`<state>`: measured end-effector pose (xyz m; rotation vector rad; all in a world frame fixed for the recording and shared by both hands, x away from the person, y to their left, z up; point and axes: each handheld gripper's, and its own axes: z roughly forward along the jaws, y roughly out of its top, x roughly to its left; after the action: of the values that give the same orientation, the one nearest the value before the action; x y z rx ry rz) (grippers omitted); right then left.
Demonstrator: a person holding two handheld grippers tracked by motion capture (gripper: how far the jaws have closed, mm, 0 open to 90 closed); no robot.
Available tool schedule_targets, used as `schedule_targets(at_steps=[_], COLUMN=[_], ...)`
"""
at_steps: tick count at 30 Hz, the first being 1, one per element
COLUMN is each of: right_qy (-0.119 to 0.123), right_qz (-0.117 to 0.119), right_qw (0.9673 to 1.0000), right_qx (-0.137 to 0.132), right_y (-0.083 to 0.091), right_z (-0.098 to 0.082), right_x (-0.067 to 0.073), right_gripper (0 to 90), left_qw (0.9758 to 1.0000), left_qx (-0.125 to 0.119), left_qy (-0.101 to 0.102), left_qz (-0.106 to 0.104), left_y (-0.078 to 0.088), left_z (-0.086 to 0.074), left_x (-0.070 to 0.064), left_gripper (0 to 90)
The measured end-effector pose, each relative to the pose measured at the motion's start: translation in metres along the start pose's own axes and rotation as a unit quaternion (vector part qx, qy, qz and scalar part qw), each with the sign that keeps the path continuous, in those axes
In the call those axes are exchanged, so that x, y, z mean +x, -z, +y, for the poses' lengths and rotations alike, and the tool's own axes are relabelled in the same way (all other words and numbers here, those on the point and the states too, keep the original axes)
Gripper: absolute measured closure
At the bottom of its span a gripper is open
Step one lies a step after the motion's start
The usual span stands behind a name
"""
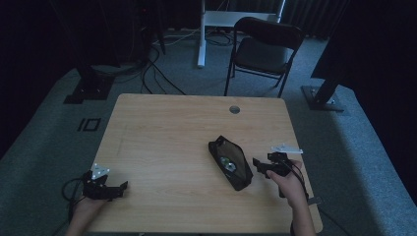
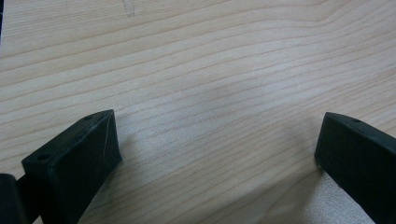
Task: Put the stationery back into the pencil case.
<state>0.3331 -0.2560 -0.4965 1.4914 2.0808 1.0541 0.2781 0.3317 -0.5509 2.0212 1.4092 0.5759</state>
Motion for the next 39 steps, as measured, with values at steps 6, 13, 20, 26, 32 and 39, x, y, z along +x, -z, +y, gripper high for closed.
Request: schedule_targets(at_steps=[6, 13, 20, 26, 32, 39], right_qy=[-0.017, -0.025, -0.026, -0.029, -0.031, -0.019], right_qz=[-0.011, -0.03, -0.056, -0.07, -0.082, -0.106], right_qw=[0.9998, 0.9992, 0.9981, 0.9971, 0.9962, 0.9942], right_qx=[-0.002, -0.004, 0.007, 0.007, 0.006, 0.007], right_y=[-0.007, -0.013, -0.018, -0.021, -0.023, -0.023], right_z=[-0.014, -0.029, -0.04, -0.046, -0.05, -0.052], right_x=[-0.007, -0.013, -0.016, -0.017, -0.016, -0.016], right_gripper=[27.8, 26.4, 24.7, 23.2, 21.8, 19.4], left_qw=[1.0, 1.0, 1.0, 1.0, 1.0, 1.0], left_qx=[0.0, 0.0, 0.0, 0.0, 0.0, 0.0], left_qy=[-0.001, -0.001, -0.001, -0.001, -0.001, -0.001], left_qz=[0.0, 0.0, 0.0, 0.0, 0.0, 0.0], left_y=[0.0, 0.0, 0.0, 0.0, 0.0, 0.0], left_z=[0.0, 0.0, 0.0, 0.0, 0.0, 0.0], left_x=[0.0, 0.0, 0.0, 0.0, 0.0, 0.0], left_gripper=[0.0, 0.0, 0.0, 0.0, 0.0, 0.0])
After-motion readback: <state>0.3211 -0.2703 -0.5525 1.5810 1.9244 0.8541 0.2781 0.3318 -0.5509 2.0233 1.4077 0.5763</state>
